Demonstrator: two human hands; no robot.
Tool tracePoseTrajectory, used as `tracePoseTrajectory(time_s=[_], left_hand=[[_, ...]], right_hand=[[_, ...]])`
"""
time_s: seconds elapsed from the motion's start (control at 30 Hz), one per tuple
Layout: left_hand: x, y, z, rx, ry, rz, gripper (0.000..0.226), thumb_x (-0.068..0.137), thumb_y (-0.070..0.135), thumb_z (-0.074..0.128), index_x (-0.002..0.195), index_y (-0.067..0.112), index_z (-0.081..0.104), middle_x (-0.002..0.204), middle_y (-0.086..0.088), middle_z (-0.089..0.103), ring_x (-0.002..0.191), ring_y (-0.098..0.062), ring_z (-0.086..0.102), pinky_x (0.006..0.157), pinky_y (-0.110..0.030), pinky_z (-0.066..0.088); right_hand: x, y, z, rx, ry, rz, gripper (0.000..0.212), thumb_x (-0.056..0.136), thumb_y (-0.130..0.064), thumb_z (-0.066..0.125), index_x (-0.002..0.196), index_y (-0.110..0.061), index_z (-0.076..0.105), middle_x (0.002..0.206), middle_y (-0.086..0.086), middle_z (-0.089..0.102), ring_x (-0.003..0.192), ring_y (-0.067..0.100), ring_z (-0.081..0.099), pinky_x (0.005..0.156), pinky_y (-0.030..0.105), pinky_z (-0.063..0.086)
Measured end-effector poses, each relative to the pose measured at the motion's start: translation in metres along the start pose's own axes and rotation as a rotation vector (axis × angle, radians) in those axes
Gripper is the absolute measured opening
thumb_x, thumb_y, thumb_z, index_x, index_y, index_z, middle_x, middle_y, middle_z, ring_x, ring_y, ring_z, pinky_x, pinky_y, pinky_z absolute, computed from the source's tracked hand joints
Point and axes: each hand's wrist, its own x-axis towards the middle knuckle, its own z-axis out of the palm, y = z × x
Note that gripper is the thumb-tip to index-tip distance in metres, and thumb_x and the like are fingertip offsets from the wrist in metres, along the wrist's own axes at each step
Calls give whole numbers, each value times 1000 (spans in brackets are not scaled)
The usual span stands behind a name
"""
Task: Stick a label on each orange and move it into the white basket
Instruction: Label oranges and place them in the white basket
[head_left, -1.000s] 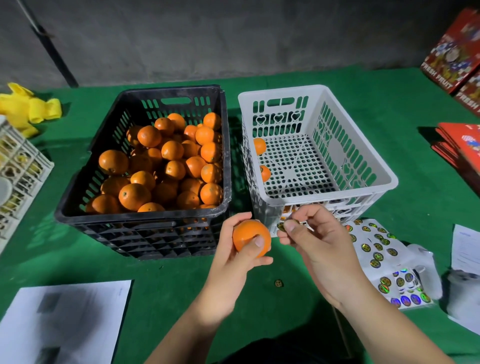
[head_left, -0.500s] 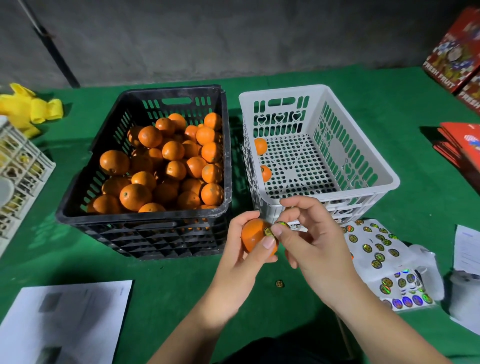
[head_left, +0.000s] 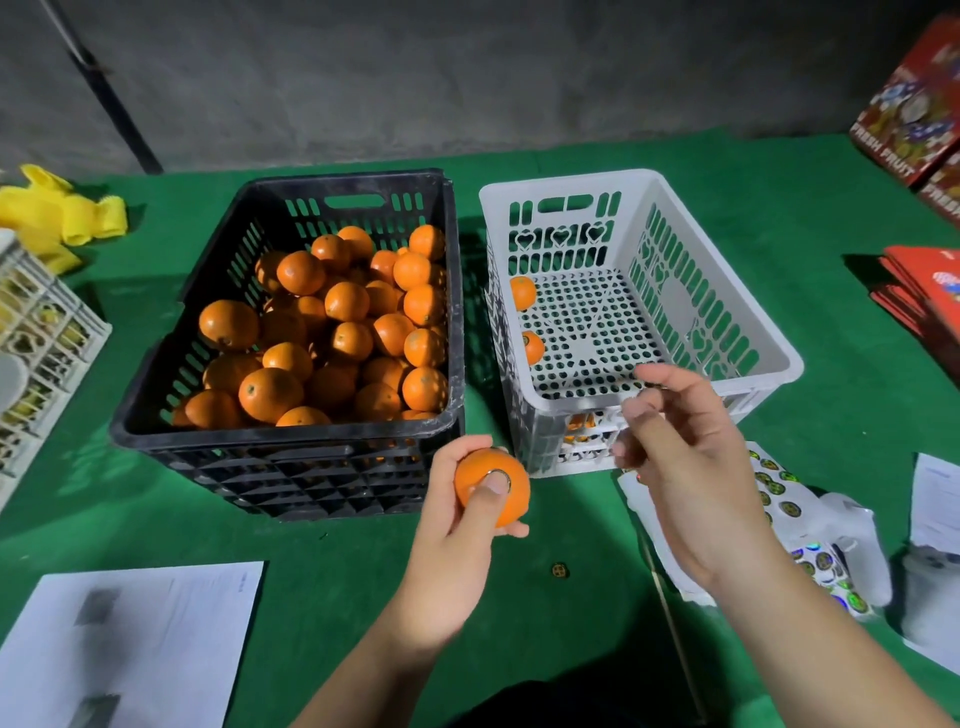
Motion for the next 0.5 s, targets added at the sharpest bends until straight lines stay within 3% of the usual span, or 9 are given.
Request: tracePoseTrajectory(time_s=[0.1, 0.17, 0.23, 0.3, 0.37, 0.5], left_hand=[[-2, 5, 5, 33, -37, 10, 36, 80, 44, 62, 116, 43, 60, 113, 6, 69, 92, -22, 71, 69, -27, 57], [-3, 9, 12, -53, -88, 13, 38, 81, 43, 65, 118, 31, 62, 113, -13, 68, 86, -28, 67, 67, -33, 55], [-3, 13, 16, -159, -105, 16, 41, 86, 43, 71, 119, 19, 62, 111, -25, 63, 81, -31, 63, 65, -38, 52], [-1, 18, 18, -162, -119, 21, 39, 89, 43, 72, 118, 19, 62, 108, -20, 63, 82, -29, 62, 67, -39, 52], [1, 22, 18, -150, -143, 34, 39, 90, 43, 70, 123, 26, 60, 109, -9, 66, 87, -26, 64, 73, -37, 54], [4, 28, 20, -126, -154, 24, 68, 88, 52, 70, 146, 38, 36, 123, 7, 66, 103, -20, 69, 79, -31, 56]], right_hand=[[-16, 9, 8, -229, -188, -21, 34, 93, -30, 73, 123, -43, 64, 109, -9, 58, 87, 10, 65, 78, 24, 54], [-25, 15, 17, -309, -315, 29, 40, 87, -49, 71, 126, -47, 63, 126, -6, 54, 95, 3, 68, 78, 19, 55], [-28, 16, 25, -284, -351, 99, 40, 83, -58, 70, 122, -49, 67, 130, -5, 51, 88, 7, 71, 74, 22, 57], [-26, 14, 29, -249, -353, 129, 38, 83, -58, 69, 119, -48, 70, 128, -6, 52, 80, 16, 71, 74, 24, 57], [-22, 12, 28, -277, -360, 109, 33, 88, -53, 65, 119, -47, 71, 126, -4, 52, 89, 16, 70, 79, 23, 57], [-13, 12, 28, -304, -461, 82, 33, 92, -54, 56, 123, -52, 68, 116, -11, 50, 96, 4, 64, 82, 21, 55]])
